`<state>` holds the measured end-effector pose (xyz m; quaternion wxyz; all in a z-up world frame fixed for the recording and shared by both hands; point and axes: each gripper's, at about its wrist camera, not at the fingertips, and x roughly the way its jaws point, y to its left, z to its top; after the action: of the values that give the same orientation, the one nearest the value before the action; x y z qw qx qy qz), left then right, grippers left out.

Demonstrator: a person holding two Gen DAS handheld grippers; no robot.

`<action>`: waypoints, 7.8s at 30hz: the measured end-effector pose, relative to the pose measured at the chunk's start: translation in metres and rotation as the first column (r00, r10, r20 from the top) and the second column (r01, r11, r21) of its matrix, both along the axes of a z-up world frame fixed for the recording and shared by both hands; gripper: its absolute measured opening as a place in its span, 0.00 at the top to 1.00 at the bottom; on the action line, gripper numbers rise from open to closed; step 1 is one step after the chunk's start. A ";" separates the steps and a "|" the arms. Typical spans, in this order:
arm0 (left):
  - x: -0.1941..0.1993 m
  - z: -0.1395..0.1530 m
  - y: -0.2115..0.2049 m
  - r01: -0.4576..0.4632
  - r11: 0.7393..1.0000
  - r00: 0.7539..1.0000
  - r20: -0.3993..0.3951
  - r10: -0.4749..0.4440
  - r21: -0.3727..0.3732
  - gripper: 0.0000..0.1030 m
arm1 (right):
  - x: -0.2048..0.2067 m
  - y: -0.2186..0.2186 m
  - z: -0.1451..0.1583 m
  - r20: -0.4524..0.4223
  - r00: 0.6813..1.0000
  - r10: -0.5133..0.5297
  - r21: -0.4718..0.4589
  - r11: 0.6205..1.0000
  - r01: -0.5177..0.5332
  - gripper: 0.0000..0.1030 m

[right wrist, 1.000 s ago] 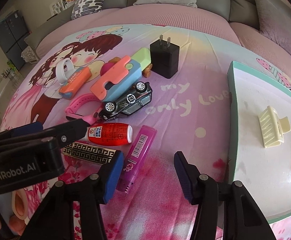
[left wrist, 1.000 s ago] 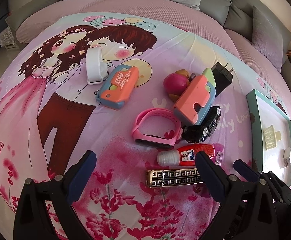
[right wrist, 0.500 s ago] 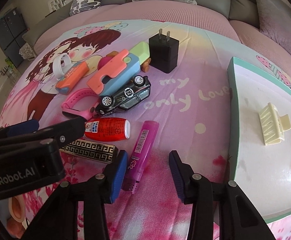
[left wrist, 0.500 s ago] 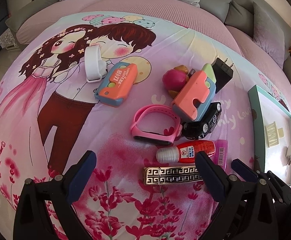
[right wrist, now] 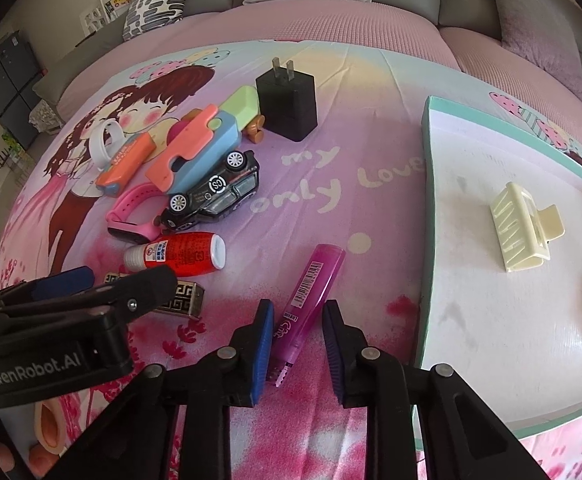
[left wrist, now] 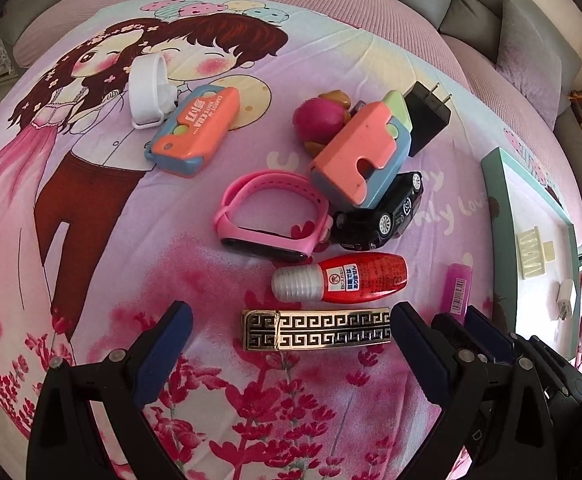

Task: Organize rigid objects
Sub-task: 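Grasp the pink tube with the right tool while the left tool grasps the gold patterned case, then carry the pink tube with the right tool while the left tool carries the gold case to the tray, then open the left tool on the gold case while the right tool releases the pink tube in the tray, then withdraw both tools from the tray toward the items on the bedspread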

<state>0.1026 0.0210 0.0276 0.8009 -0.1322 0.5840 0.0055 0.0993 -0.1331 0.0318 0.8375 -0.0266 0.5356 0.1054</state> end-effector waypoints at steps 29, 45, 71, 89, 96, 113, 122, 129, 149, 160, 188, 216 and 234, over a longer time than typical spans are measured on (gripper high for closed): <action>-0.003 -0.010 -0.027 0.066 0.997 0.998 -0.023 -0.066 0.029 0.05 | -0.005 -0.003 -0.002 -0.033 0.999 0.004 -0.027 1.000 -0.005 0.76; -0.003 0.000 -0.032 0.095 0.995 0.995 0.017 -0.095 0.005 0.19 | -0.005 -0.004 0.000 -0.030 1.000 0.004 -0.009 1.000 -0.005 0.85; -0.017 0.068 -0.022 0.059 0.998 0.975 0.216 -0.054 -0.016 0.19 | -0.012 -0.044 0.057 0.164 0.977 -0.138 0.107 0.987 0.122 0.88; 0.000 0.088 -0.143 0.327 0.945 0.912 0.262 -0.315 -0.002 0.19 | -0.024 -0.159 0.063 0.179 0.883 -0.435 0.139 0.899 0.415 0.88; 0.005 0.087 -0.187 0.386 0.922 0.894 0.261 -0.364 -0.035 0.19 | -0.034 -0.209 0.053 0.155 0.815 -0.559 0.137 0.829 0.542 0.88; 0.013 0.047 -0.231 0.422 0.900 0.899 0.181 -0.399 -0.109 0.19 | -0.035 -0.226 0.030 0.076 0.811 -0.580 0.131 0.812 0.568 0.88; 0.019 0.035 -0.231 0.403 0.908 0.908 0.177 -0.380 -0.116 0.19 | -0.033 -0.221 0.017 0.032 0.826 -0.562 0.113 0.823 0.556 0.88; 0.022 0.025 -0.233 0.402 0.905 0.911 0.161 -0.380 -0.141 0.19 | -0.032 -0.220 0.011 0.019 0.829 -0.559 0.105 0.825 0.555 0.87; 0.024 0.029 -0.228 0.398 0.905 0.909 0.202 -0.366 -0.153 0.18 | -0.032 -0.216 0.015 0.018 0.828 -0.561 0.105 0.824 0.556 0.86; 0.022 0.047 -0.207 0.347 0.926 0.914 0.272 -0.300 -0.146 0.18 | -0.032 -0.211 0.022 0.039 0.834 -0.550 0.098 0.833 0.544 0.86; 0.033 0.043 -0.139 0.013 0.996 0.949 0.311 -0.041 0.089 0.06 | -0.028 -0.199 0.025 0.120 0.841 -0.528 0.062 0.849 0.524 0.00; 0.027 0.059 -0.021 -0.300 0.943 0.915 0.322 0.243 0.140 0.06 | -0.012 -0.110 0.050 0.226 0.902 -0.369 0.104 0.930 0.354 0.00; 0.016 0.038 0.067 -0.445 0.890 0.874 0.264 0.407 0.101 0.06 | 0.016 -0.028 0.022 0.203 0.949 -0.242 0.149 0.965 0.214 0.00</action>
<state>0.1188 0.0882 0.0652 0.8514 -0.1935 0.4387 0.2128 0.1158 -0.1614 0.0535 0.8980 0.0767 0.4316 0.0374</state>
